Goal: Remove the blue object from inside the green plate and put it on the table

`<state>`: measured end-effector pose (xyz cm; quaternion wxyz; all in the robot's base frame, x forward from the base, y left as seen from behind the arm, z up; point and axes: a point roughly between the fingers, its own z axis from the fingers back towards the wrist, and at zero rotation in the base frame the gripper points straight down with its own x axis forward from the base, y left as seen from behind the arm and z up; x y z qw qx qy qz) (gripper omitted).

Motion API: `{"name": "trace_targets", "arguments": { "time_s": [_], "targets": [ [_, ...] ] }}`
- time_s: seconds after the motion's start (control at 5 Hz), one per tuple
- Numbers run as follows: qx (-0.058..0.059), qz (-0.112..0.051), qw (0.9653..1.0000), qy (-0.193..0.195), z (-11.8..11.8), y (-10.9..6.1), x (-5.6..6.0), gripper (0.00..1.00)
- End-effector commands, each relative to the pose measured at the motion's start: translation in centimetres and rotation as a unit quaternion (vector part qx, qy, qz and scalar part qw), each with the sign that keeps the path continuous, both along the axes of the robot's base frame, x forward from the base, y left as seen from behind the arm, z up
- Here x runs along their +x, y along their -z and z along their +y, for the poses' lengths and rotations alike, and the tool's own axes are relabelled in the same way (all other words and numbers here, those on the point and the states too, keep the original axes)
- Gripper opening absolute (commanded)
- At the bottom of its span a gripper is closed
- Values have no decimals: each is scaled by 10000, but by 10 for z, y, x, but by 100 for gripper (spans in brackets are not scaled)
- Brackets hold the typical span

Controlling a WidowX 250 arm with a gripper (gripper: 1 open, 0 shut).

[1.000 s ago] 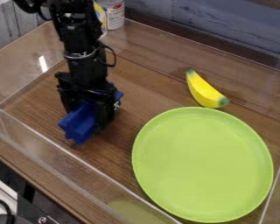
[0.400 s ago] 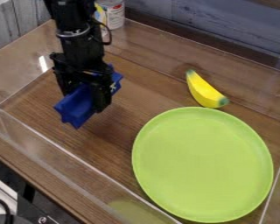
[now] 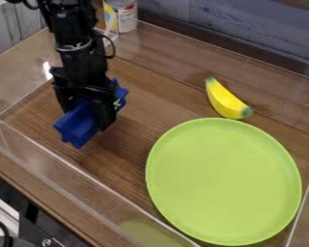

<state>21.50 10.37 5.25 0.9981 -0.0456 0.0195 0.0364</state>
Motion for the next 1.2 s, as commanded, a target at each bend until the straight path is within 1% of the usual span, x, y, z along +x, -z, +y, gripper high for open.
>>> {"name": "trace_targets", "arguments": {
  "time_s": [0.0,0.6,1.0],
  "targets": [
    [35,-140,9999,-5,4,-9,2,100],
    [-98,-194,9998,9,1,-22,1,100],
    [-147,-199,9997,4,1,-26,0,100]
  ]
}}
